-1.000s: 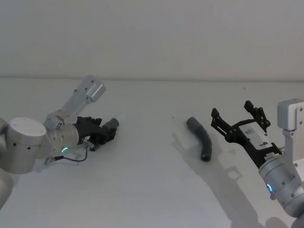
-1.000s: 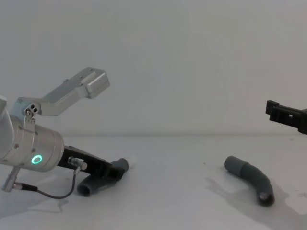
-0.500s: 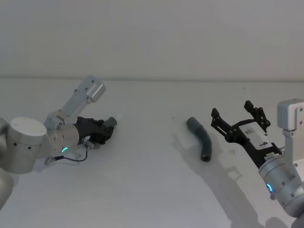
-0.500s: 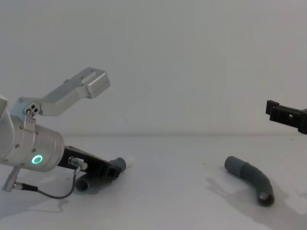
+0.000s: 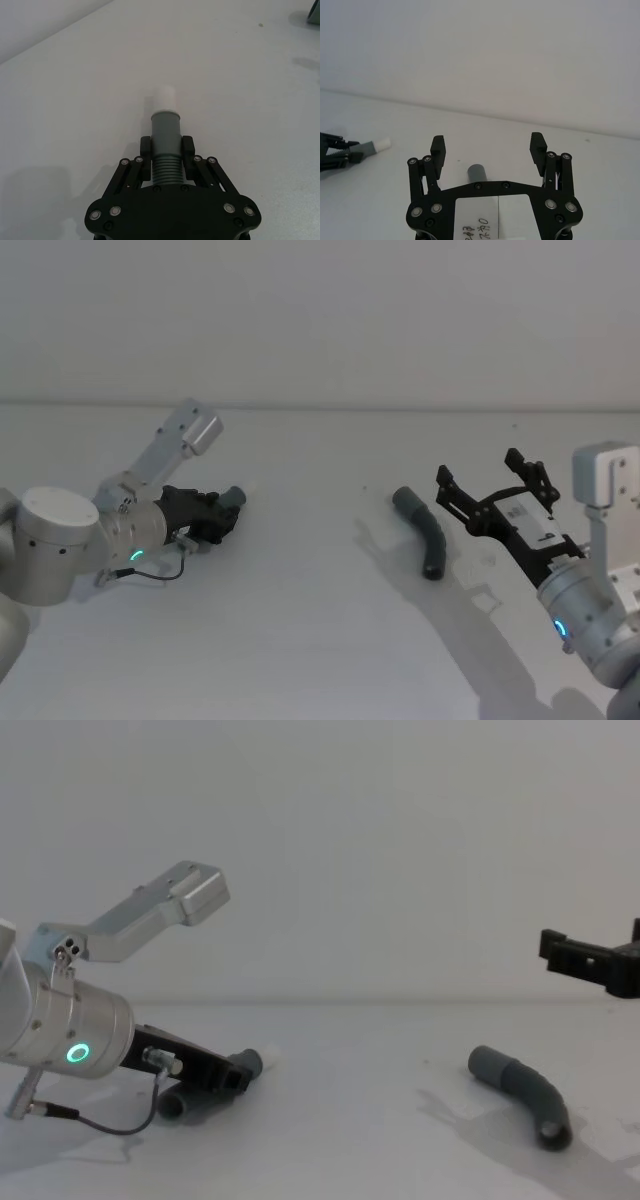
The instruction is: Use both hands to pick up one end of the pipe from the table, align the ends, and insert them.
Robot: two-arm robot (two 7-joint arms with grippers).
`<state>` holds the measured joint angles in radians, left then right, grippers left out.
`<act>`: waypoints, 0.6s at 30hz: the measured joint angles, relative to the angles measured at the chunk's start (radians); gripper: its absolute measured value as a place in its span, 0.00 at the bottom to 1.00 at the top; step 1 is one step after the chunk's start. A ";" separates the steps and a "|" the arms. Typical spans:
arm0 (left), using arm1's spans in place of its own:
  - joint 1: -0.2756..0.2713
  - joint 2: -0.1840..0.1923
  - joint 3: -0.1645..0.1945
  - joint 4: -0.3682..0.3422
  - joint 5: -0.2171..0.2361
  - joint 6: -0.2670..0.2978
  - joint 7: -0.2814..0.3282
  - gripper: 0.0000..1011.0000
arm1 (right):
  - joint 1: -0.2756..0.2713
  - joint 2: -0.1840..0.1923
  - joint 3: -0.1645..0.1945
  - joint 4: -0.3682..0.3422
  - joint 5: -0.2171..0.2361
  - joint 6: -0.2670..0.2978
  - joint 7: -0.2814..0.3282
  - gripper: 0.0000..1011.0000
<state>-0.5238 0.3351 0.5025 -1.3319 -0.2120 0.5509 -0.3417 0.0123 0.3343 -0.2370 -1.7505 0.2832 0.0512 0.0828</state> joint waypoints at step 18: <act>0.000 0.000 0.000 0.000 0.000 0.000 0.000 0.35 | 0.120 -0.004 -0.051 0.070 0.001 0.226 0.068 0.99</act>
<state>-0.5237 0.3352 0.5025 -1.3320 -0.2122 0.5510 -0.3419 0.1323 0.3308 -0.2882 -1.6804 0.2841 0.2773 0.1510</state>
